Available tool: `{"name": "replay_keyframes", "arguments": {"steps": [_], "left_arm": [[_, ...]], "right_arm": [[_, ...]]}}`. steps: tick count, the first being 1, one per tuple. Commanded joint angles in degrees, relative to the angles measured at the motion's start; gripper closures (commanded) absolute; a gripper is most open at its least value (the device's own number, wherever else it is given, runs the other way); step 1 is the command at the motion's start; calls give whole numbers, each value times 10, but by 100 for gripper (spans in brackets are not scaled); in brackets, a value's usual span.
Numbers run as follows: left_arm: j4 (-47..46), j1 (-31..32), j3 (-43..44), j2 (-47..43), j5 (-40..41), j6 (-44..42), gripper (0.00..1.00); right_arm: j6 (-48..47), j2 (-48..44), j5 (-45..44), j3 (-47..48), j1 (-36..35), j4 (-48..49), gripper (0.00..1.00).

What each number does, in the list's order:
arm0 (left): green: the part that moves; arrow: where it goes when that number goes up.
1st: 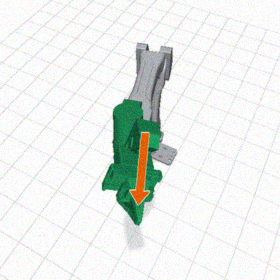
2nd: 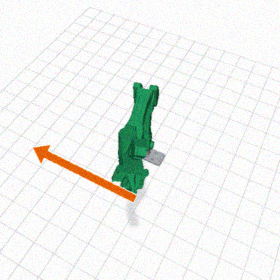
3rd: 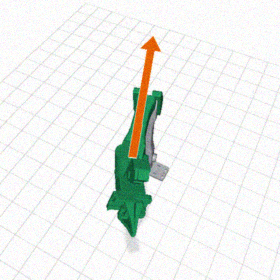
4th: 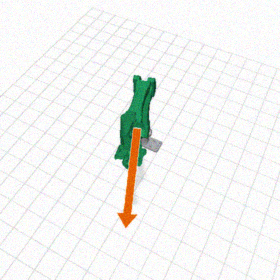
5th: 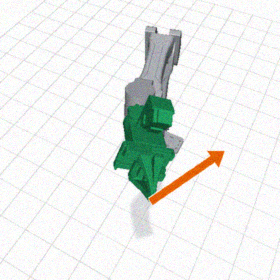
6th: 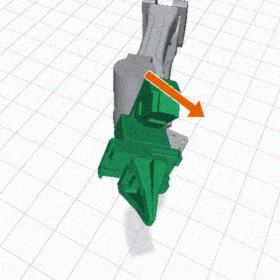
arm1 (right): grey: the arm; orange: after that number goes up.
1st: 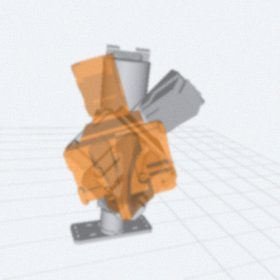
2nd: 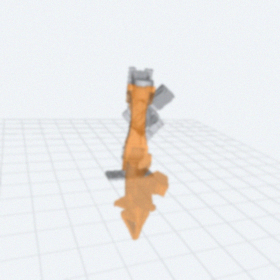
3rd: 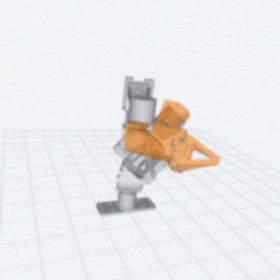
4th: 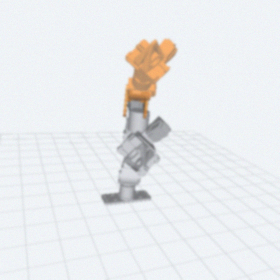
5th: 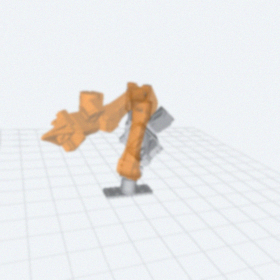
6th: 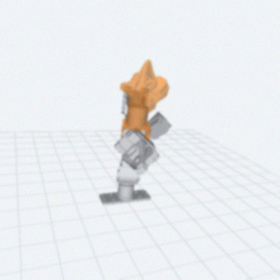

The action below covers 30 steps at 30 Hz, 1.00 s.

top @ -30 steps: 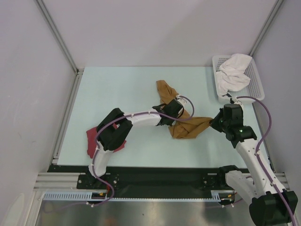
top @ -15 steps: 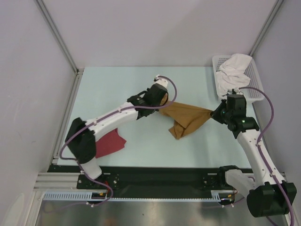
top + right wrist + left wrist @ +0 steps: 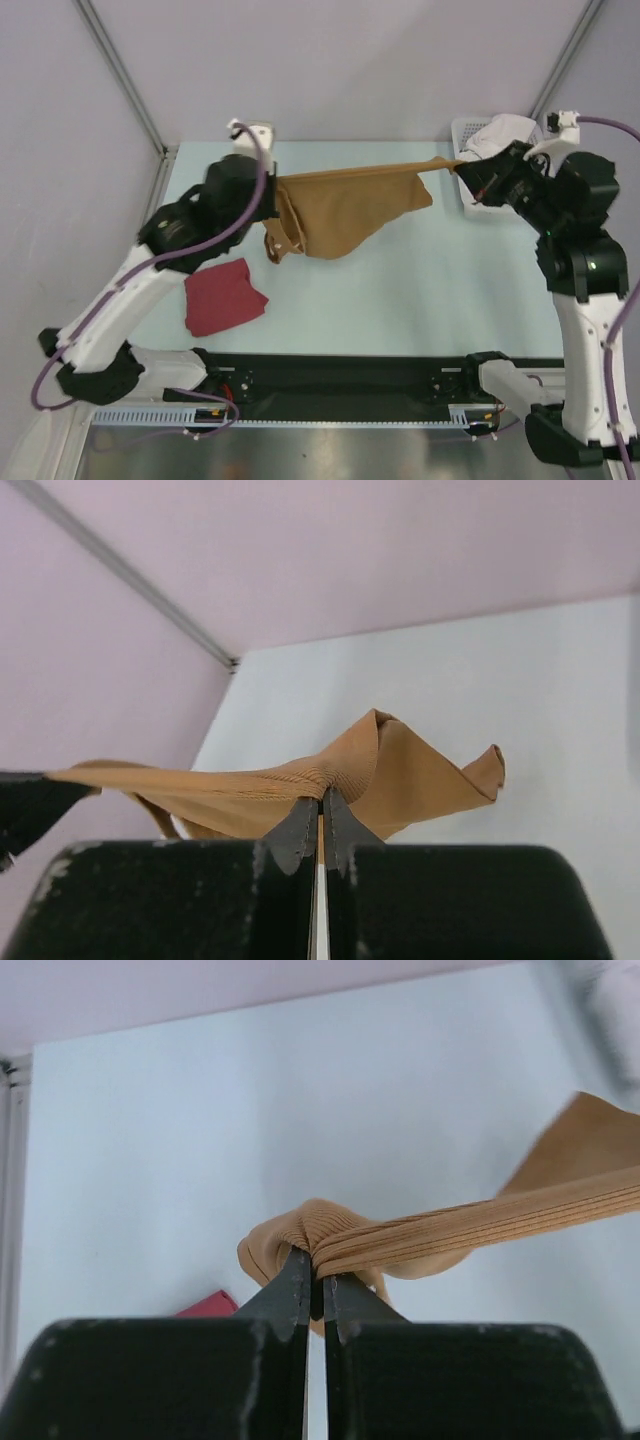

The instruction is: Fold and stack the tank tops

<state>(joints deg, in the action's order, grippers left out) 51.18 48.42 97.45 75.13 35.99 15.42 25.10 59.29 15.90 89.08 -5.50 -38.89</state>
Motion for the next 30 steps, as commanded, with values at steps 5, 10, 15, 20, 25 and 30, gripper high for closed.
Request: {"name": "replay_keyframes", "arguments": {"steps": [5,10,15,20,25,30], "left_arm": [[73,-3,15,-177,-196,3,100],[59,-3,-17,-241,-277,10,100],[8,-3,-90,-234,-323,30,100],[-53,-11,-173,-183,-355,34,100],[-133,-80,-257,-82,-397,26,100],[-183,-121,-236,71,-398,10,100]], "right_arm": [[-39,-137,103,50,7,-47,100],[-68,-153,97,98,7,-109,100],[-75,-119,52,74,7,-134,100],[-64,-73,18,8,7,-131,100],[-61,-28,-30,-106,11,-36,100],[-49,91,-41,-156,29,76,100]]}}
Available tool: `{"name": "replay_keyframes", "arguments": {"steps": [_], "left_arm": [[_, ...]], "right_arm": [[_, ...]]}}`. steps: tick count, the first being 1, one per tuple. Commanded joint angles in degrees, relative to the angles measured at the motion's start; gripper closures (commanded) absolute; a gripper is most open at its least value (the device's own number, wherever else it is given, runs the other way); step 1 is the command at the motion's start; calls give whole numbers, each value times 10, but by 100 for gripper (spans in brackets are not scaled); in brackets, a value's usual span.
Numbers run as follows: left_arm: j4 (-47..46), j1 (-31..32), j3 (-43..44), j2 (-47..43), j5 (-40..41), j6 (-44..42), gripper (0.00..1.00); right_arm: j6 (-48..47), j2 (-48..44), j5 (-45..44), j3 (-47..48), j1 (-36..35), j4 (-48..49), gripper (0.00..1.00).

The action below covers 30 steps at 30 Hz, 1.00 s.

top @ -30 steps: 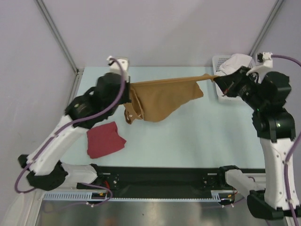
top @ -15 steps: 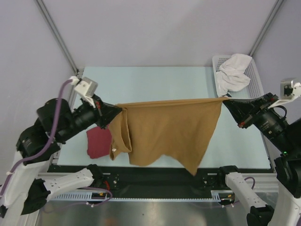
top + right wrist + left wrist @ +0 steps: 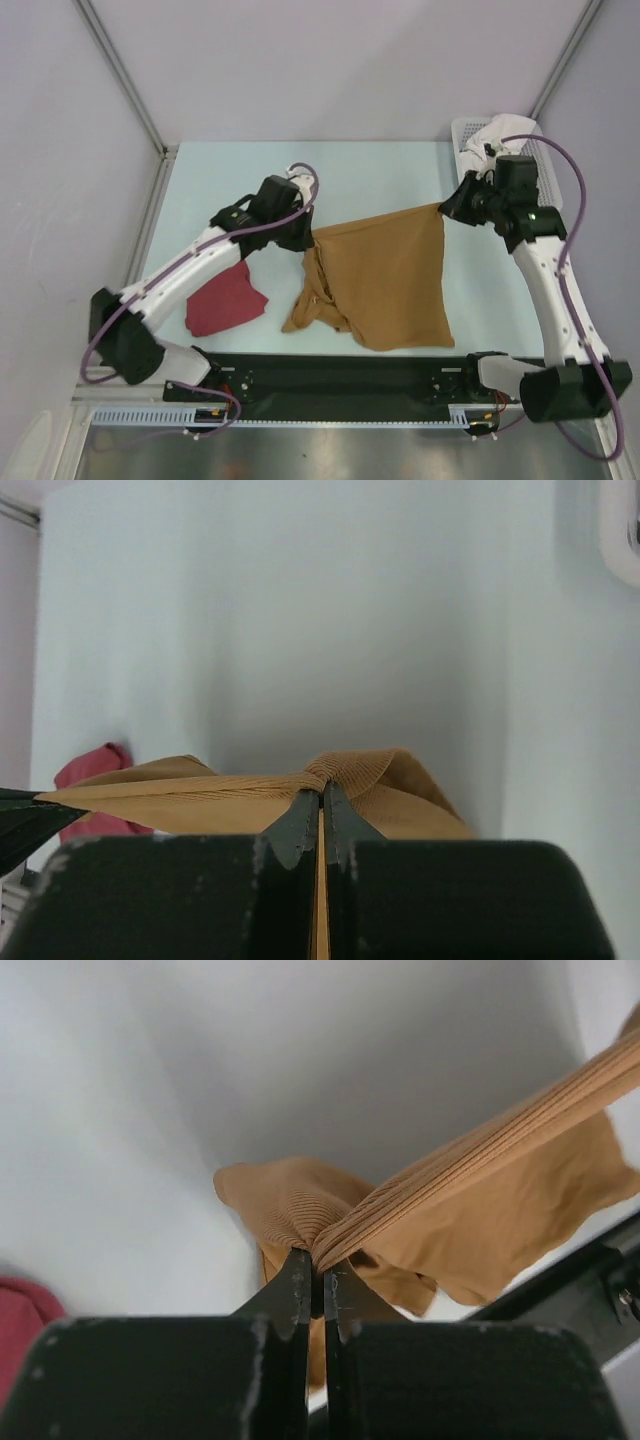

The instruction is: Fold and stack the tank tops

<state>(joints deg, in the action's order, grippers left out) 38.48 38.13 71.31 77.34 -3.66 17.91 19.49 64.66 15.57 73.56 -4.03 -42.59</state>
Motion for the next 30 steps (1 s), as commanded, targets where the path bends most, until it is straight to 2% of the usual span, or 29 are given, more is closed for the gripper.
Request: {"name": "replay_keyframes", "arguments": {"steps": [1,6,9,14,15,16,17,18,19,21,23,24,25,26,27,28,30], "left_arm": [[-56,-27,51,74,4,-18,100],[-38,-51,172,259,4,-33,100],[-16,-63,270,349,15,-38,100],[23,-99,449,466,35,-44,100],[29,-105,478,507,35,-44,99],[41,-115,534,528,35,-44,94],[47,-118,563,547,51,-41,60],[54,-122,587,579,57,-39,41],[75,-126,628,588,69,-37,34],[85,-127,628,565,106,-37,23],[43,-127,540,512,124,-43,11],[21,-127,499,447,124,-44,7],[-14,-126,425,416,121,-43,7],[-26,-126,392,360,115,-42,7],[-35,-124,363,336,109,-40,7],[-42,-115,314,315,99,-40,9],[-43,-98,271,271,99,-42,11]], "right_arm": [[13,62,-38,4,17,125,100],[32,217,-34,68,33,187,100],[38,281,-40,126,36,200,100],[62,442,-39,228,59,227,100],[67,467,-40,259,60,247,96],[72,488,-42,275,61,257,84],[88,531,-52,296,62,263,62],[94,548,-61,332,63,259,21],[96,560,-65,353,64,250,15],[93,565,-68,372,64,223,13],[87,534,-74,327,62,237,15],[87,484,-73,291,63,247,19],[87,458,-73,221,64,262,23],[87,432,-65,178,67,287,26],[87,378,-62,143,68,294,32],[87,355,-59,75,69,298,35],[86,303,-56,14,70,305,43]]}}
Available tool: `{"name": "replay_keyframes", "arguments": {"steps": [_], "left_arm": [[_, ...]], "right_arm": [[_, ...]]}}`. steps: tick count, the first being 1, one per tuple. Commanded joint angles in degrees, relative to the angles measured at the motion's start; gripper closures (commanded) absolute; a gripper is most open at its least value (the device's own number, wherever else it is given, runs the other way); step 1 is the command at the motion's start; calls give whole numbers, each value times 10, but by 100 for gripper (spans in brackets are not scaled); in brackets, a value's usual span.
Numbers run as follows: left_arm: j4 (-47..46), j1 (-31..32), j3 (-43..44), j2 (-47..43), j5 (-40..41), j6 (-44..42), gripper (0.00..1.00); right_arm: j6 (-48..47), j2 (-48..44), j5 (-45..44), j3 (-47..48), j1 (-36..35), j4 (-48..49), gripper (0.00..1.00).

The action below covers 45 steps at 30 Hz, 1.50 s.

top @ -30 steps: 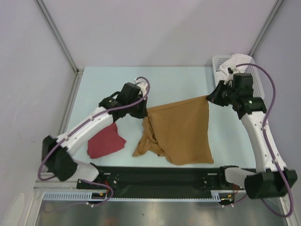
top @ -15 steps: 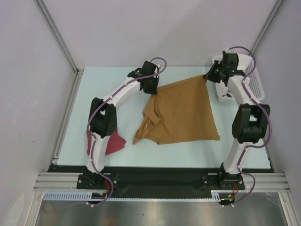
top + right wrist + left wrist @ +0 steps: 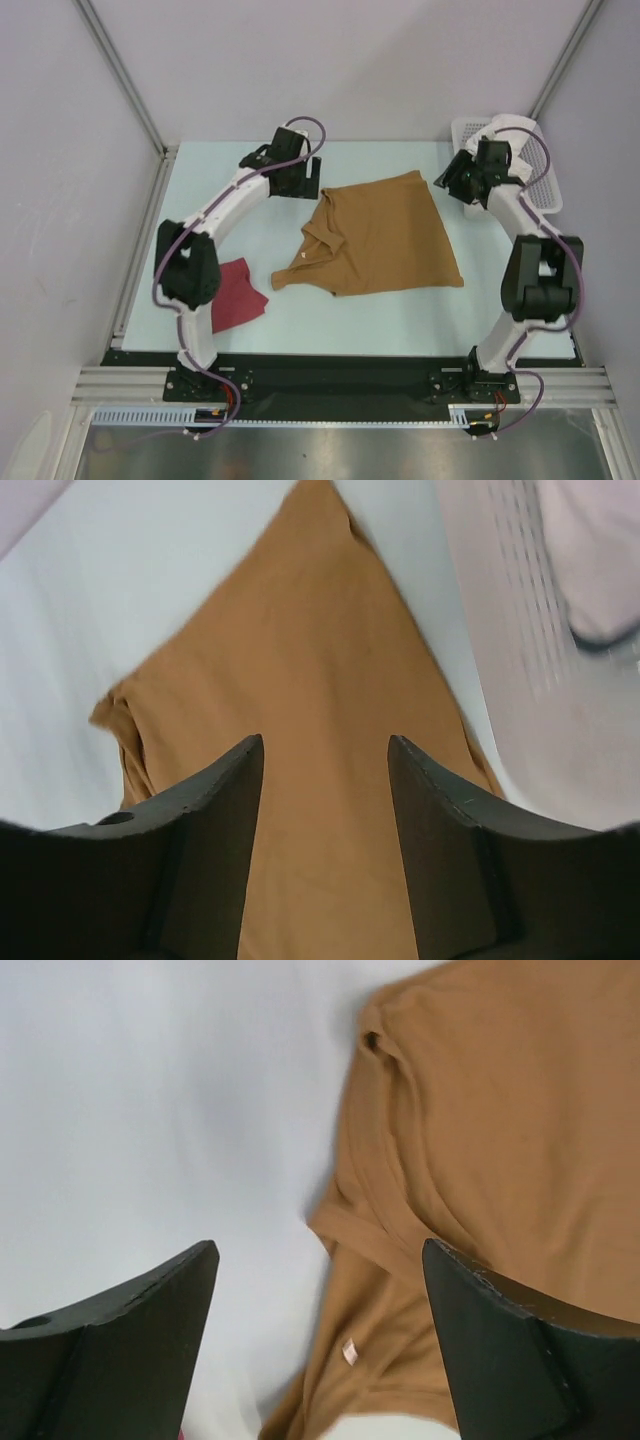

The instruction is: Fold and stack the tank tops

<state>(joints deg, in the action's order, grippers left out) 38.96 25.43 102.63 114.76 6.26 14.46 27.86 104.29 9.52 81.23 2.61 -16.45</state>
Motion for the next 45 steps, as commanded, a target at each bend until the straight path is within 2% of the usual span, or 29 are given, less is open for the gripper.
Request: {"name": "replay_keyframes", "arguments": {"steps": [1,5,7,11,16,20,21,22,24,25,27,28,29,30,33,37,39,45], "left_arm": [[-48,50,-80,-113,-1,-7,12],[-71,102,-163,-140,-5,7,13],[-90,124,-189,-142,-9,14,14],[-103,145,-185,-110,-20,17,16],[-99,152,-152,-56,-30,15,30],[-87,152,-126,-3,-23,15,31],[-86,152,-121,5,-23,15,34],[-82,152,-113,13,-27,13,44],[-78,152,-107,30,-27,11,53],[-74,152,-101,34,-23,8,65],[-64,151,-96,39,-11,6,79],[-60,149,-95,37,6,6,91],[-58,147,-96,28,13,7,97],[-57,136,-98,21,13,7,100],[-74,82,-120,-14,-58,14,100],[-100,5,-165,-64,-130,32,100],[-107,-37,-173,-70,-151,40,100],[-105,-147,-151,-30,-172,62,96]], "right_arm": [[0,-142,5,-97,4,47,45],[2,-257,-6,-246,5,41,48],[7,-323,-9,-280,5,33,48],[20,-420,-34,-347,4,-4,37],[54,-479,-94,-412,5,-39,36],[66,-473,-122,-434,5,-61,37],[66,-469,-120,-439,5,-59,37],[64,-468,-119,-448,5,-52,37],[62,-466,-117,-455,5,-46,38],[61,-467,-116,-458,5,-39,38],[59,-467,-116,-465,5,-34,41],[58,-467,-120,-466,5,-33,43],[57,-467,-122,-469,5,-32,44],[57,-466,-123,-470,5,-32,45],[69,-457,-131,-482,5,-26,46],[98,-437,-140,-503,6,-5,53],[110,-422,-139,-507,6,1,57],[127,-381,-125,-503,6,11,56]]}}
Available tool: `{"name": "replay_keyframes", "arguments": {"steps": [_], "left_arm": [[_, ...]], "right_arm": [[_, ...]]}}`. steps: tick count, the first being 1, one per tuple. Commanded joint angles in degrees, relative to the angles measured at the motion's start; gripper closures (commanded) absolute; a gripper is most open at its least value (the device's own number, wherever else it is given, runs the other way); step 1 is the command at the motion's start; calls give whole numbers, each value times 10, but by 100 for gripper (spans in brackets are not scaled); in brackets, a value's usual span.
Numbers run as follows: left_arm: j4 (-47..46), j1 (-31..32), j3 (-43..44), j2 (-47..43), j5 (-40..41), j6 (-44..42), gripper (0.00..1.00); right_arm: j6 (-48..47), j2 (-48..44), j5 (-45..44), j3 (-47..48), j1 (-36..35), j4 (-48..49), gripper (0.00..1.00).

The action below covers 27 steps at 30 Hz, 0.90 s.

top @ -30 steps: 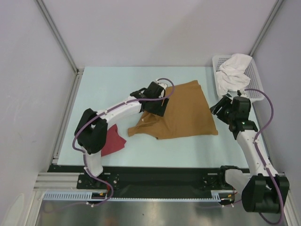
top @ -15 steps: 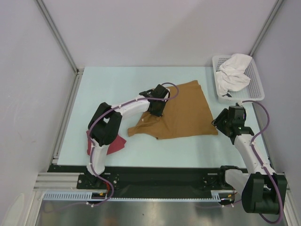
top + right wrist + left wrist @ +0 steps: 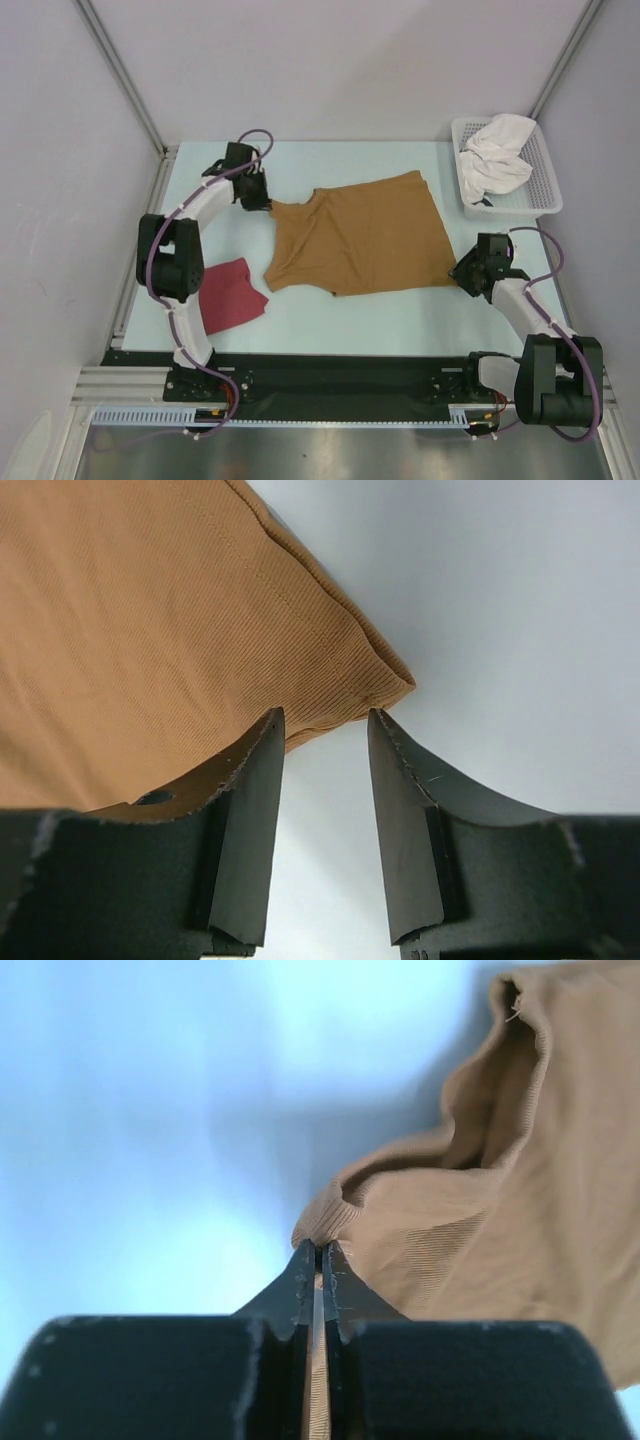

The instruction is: Fold and stack the tank tops

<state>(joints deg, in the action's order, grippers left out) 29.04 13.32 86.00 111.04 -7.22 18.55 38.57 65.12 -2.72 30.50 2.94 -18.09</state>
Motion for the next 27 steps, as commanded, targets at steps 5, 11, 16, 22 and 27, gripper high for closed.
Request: {"name": "replay_keyframes", "arguments": {"steps": [5,11,16,22,27], "left_arm": [[-13,-57,61,48,-28,33,36],[8,-49,65,-3,56,38,13],[-3,26,-27,-100,99,25,13],[-40,138,-170,-232,138,48,13],[-35,204,-234,-307,150,58,13]], "right_arm": [[19,6,1,-2,3,30,57],[11,-18,-20,-2,4,10,56],[26,-12,-22,-5,10,19,57],[43,26,-10,4,22,19,58],[75,20,-8,-20,37,26,56]]}}
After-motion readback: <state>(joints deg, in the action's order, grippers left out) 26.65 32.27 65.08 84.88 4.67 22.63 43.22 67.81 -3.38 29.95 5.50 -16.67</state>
